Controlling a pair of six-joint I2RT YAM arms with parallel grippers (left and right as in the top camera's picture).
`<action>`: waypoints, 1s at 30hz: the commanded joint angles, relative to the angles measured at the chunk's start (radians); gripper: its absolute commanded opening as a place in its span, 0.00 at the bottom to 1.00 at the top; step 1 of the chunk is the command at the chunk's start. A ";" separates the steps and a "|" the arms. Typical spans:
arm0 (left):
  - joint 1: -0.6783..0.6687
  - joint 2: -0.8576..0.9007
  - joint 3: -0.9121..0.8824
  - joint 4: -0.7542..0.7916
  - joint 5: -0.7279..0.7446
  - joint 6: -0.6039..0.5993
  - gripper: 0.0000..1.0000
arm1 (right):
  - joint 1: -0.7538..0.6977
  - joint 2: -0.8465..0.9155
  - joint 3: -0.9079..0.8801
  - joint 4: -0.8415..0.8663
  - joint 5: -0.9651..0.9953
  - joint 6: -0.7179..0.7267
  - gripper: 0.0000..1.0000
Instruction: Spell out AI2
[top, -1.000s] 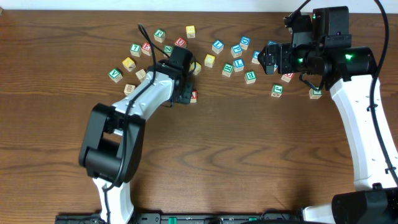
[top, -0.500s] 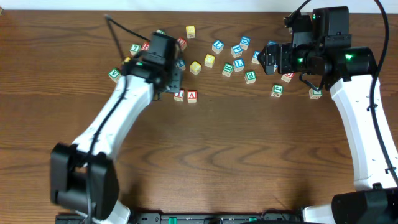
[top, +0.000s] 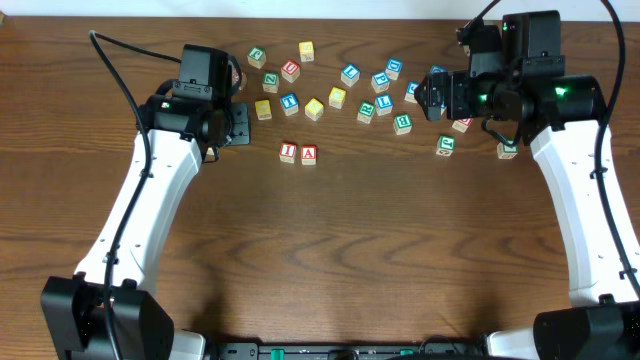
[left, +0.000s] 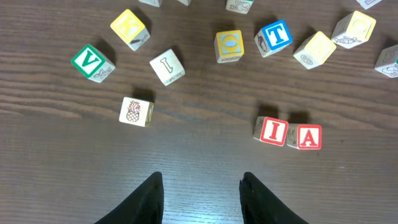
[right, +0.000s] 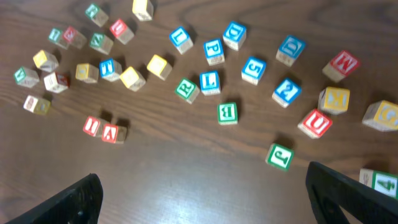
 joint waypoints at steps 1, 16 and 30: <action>0.004 -0.009 0.024 -0.011 0.000 0.002 0.39 | -0.002 0.002 0.002 -0.001 -0.005 -0.003 0.99; -0.021 0.059 0.020 0.008 0.129 -0.026 0.39 | 0.083 0.080 0.000 0.085 0.024 0.209 0.99; -0.244 0.326 0.036 0.195 0.004 -0.221 0.39 | 0.041 0.084 -0.001 0.021 0.113 0.210 0.99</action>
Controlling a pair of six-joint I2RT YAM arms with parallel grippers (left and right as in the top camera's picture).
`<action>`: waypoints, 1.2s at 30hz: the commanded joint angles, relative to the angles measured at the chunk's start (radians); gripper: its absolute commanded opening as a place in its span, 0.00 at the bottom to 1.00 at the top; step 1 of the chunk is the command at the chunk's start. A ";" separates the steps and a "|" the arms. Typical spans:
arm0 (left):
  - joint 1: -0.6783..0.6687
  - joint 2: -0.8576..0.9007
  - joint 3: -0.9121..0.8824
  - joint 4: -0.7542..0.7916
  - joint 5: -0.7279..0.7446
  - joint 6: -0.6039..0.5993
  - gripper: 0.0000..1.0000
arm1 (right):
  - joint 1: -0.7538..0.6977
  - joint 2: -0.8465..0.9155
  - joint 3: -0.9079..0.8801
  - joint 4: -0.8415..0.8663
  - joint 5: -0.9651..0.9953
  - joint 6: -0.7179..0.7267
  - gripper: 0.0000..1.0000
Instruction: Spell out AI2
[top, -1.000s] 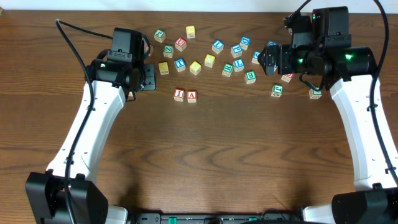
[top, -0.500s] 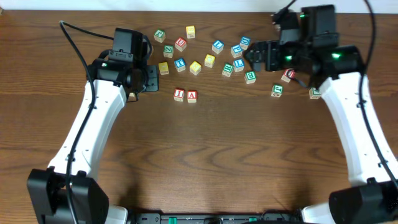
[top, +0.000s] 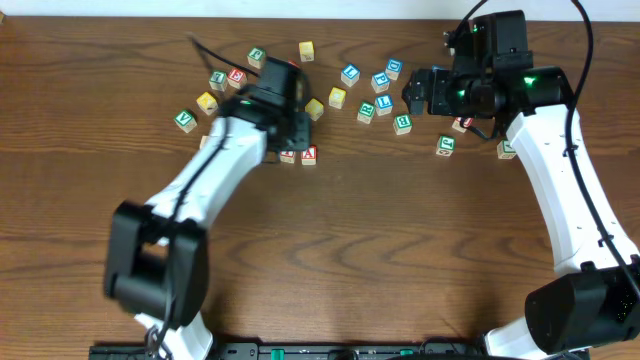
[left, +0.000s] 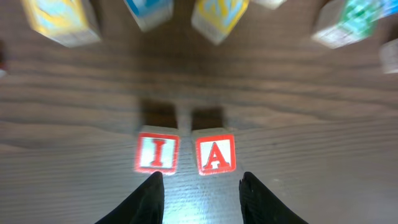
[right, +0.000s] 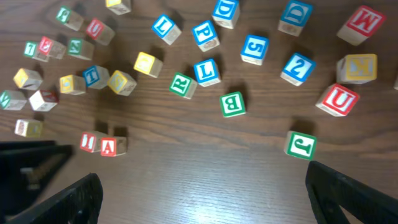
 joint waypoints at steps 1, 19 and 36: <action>-0.038 0.074 0.039 0.001 -0.098 -0.066 0.39 | -0.006 -0.007 0.000 -0.013 0.058 0.014 0.99; -0.092 0.182 0.040 0.111 -0.202 -0.137 0.39 | -0.006 -0.007 -0.001 -0.032 0.096 0.014 0.99; -0.092 0.183 0.034 0.106 -0.158 -0.071 0.39 | -0.006 -0.006 -0.001 -0.036 0.130 0.014 0.99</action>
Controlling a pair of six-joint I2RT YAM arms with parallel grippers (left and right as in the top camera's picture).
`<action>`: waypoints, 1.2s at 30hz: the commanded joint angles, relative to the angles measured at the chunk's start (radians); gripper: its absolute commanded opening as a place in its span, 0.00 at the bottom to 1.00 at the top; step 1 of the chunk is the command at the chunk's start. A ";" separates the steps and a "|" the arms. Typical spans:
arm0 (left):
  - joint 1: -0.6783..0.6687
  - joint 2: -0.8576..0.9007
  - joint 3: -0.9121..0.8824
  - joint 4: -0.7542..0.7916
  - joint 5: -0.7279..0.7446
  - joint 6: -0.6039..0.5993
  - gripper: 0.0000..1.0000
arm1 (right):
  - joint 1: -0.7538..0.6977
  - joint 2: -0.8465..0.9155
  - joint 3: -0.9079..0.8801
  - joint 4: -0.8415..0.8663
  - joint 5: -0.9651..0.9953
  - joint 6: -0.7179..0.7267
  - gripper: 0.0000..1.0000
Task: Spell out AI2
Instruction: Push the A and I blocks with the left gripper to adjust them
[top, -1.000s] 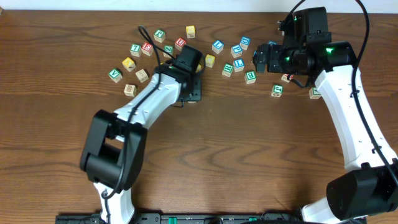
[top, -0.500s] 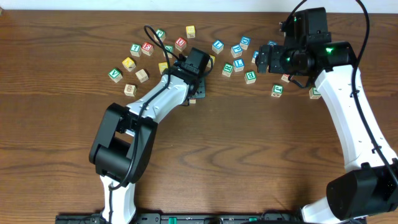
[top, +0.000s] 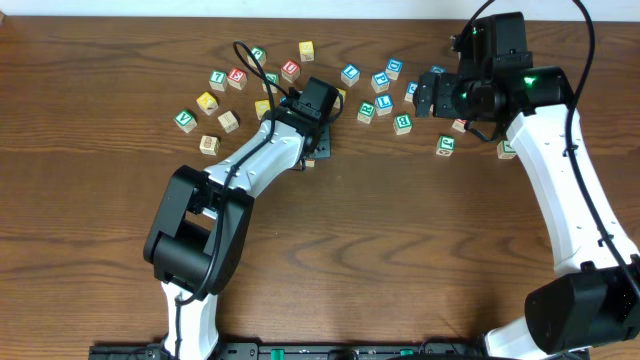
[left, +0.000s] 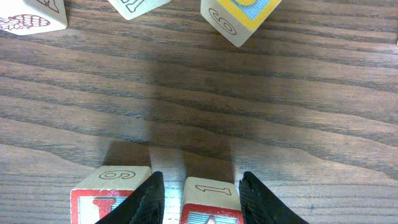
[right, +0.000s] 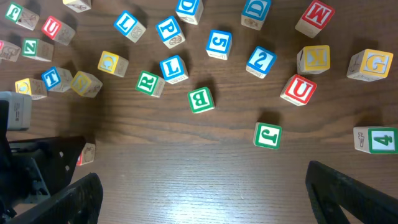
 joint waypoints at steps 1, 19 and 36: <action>-0.004 0.010 0.022 -0.007 0.025 0.064 0.39 | -0.006 -0.006 -0.001 -0.002 0.019 0.012 0.99; -0.004 -0.002 0.034 -0.098 0.026 0.108 0.49 | -0.006 -0.006 -0.001 -0.009 0.033 0.012 0.99; -0.023 -0.002 0.019 -0.101 0.056 0.108 0.34 | -0.006 -0.006 -0.001 -0.013 0.034 0.012 0.99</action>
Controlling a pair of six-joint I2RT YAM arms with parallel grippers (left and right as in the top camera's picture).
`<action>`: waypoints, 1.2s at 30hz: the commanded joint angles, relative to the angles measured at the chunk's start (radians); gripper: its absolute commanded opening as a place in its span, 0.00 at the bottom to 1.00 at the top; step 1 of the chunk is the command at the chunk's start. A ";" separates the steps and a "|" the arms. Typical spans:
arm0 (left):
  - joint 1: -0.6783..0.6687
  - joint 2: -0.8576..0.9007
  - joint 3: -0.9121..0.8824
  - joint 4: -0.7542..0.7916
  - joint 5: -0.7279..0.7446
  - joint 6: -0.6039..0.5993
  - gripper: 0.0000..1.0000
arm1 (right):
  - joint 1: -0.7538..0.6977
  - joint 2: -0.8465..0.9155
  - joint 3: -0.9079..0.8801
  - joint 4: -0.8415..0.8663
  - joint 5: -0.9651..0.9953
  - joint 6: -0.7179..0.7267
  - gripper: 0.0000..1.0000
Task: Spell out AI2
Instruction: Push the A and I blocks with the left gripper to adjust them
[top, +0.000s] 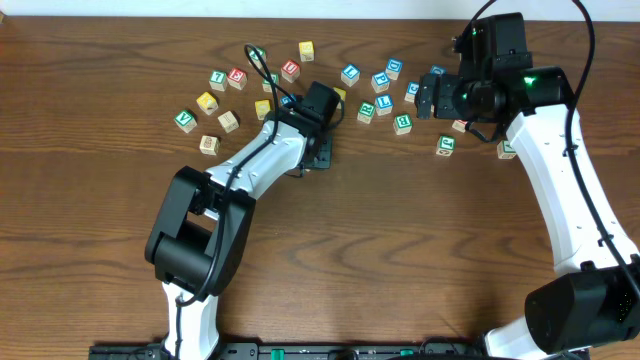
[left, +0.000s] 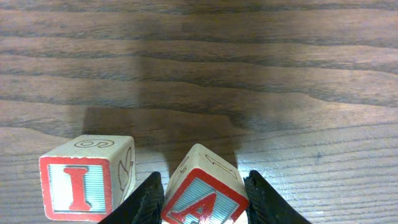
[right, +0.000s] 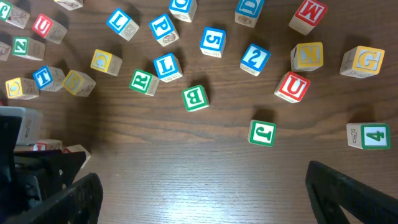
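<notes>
In the left wrist view my left gripper (left: 202, 186) is shut on the red A block (left: 205, 194), which sits tilted between the fingers. The red I block (left: 86, 178) stands square on the table just left of it, a small gap apart. From overhead the left gripper (top: 318, 148) covers both blocks. A blue 2 block (right: 254, 57) lies among the scattered blocks at the back right. My right gripper (right: 205, 199) hangs open over bare wood in front of that cluster, holding nothing.
Loose letter blocks lie along the back of the table: green B (right: 196, 98), green J (right: 262, 133), red U (right: 292, 87), green 4 (right: 368, 135). A green V (top: 184, 121) and a pineapple block (top: 208, 145) lie at the left.
The left fingers stood either side of the upright A block; now they are shut on it and it is tilted. The right gripper has hardly moved.
The left gripper was open well left of the I and A pair. Then it hung close over the pair. Then it was down with its fingers around the A, and now it grips the A. The right gripper stayed open over the right-hand cluster.
</notes>
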 joint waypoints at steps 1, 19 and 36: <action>-0.008 -0.002 0.015 -0.007 0.007 0.006 0.34 | -0.006 -0.006 -0.001 -0.002 0.015 0.012 0.99; -0.008 -0.002 0.015 -0.082 0.015 -0.148 0.51 | -0.006 -0.006 -0.001 -0.006 0.015 0.012 0.99; -0.004 -0.002 0.029 -0.074 0.021 0.272 0.52 | -0.006 -0.006 -0.001 -0.009 0.015 0.012 0.99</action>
